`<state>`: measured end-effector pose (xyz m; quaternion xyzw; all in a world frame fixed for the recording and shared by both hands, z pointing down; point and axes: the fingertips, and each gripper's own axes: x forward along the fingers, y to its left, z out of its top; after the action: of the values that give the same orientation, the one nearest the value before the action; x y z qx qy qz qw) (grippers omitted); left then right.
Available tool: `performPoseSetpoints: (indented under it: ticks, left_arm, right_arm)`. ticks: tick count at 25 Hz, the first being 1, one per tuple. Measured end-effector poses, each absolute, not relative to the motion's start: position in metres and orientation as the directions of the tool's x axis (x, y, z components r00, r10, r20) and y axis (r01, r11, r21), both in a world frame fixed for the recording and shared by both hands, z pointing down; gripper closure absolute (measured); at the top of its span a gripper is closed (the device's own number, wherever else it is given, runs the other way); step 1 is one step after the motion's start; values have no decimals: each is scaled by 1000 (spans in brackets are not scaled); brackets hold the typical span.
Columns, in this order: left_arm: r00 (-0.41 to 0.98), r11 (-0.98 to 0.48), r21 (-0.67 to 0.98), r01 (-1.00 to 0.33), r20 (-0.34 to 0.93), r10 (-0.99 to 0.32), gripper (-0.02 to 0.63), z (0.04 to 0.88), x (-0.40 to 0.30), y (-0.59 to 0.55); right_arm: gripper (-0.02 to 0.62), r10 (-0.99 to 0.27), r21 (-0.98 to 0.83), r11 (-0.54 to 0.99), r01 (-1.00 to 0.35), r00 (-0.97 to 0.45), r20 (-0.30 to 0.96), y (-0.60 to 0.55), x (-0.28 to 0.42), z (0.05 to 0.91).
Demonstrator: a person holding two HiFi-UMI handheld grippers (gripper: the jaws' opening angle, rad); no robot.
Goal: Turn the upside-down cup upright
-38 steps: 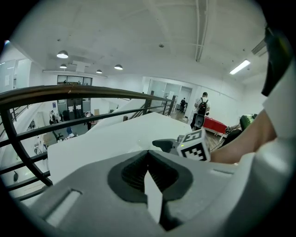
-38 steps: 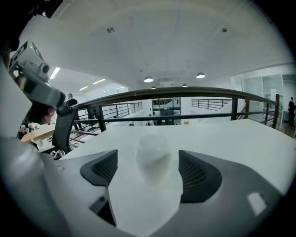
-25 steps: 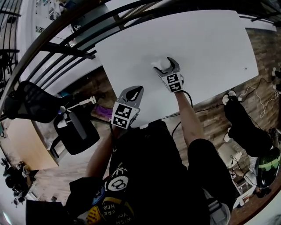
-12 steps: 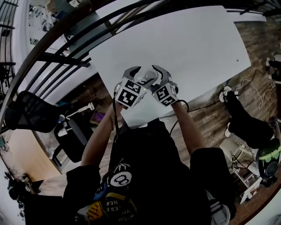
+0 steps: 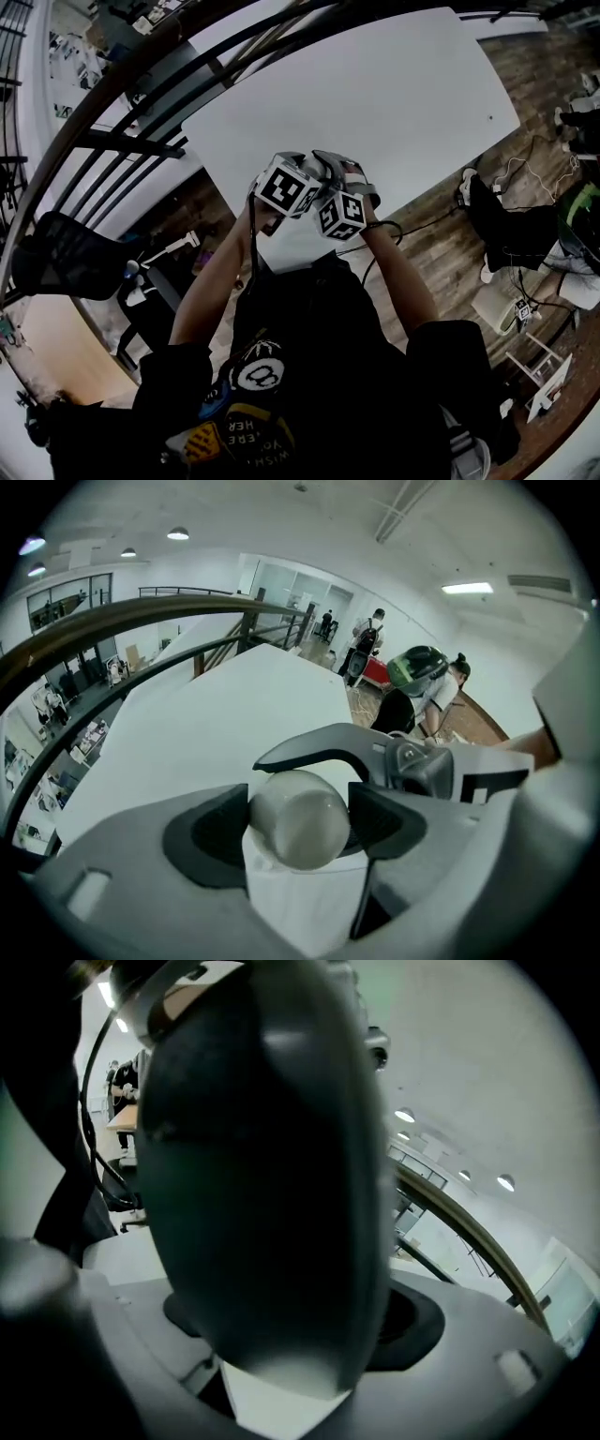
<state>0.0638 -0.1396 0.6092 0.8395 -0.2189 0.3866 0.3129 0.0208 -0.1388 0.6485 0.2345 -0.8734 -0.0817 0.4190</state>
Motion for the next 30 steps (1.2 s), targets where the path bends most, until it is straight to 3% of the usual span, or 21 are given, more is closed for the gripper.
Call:
performPoseSetpoints:
  ticks: [5, 15, 23, 30]
  left_arm:
    - [652, -654, 474, -590, 757, -40, 268, 617, 62, -131]
    - [768, -528, 641, -557, 639, -35, 258, 632, 53, -125]
    - [857, -439, 760, -480, 513, -50, 258, 625, 44, -130]
    - [951, -341, 889, -305, 301, -66, 259, 605, 42, -126]
  right_arm:
    - [199, -418, 359, 908, -214, -480, 771, -127, 24, 661]
    - [199, -363, 418, 904, 85, -362, 859, -120, 22, 675]
    - [199, -277, 352, 933, 78, -469, 838, -115, 18, 664]
    - [199, -179, 219, 975, -22, -659, 730, -107, 26, 630]
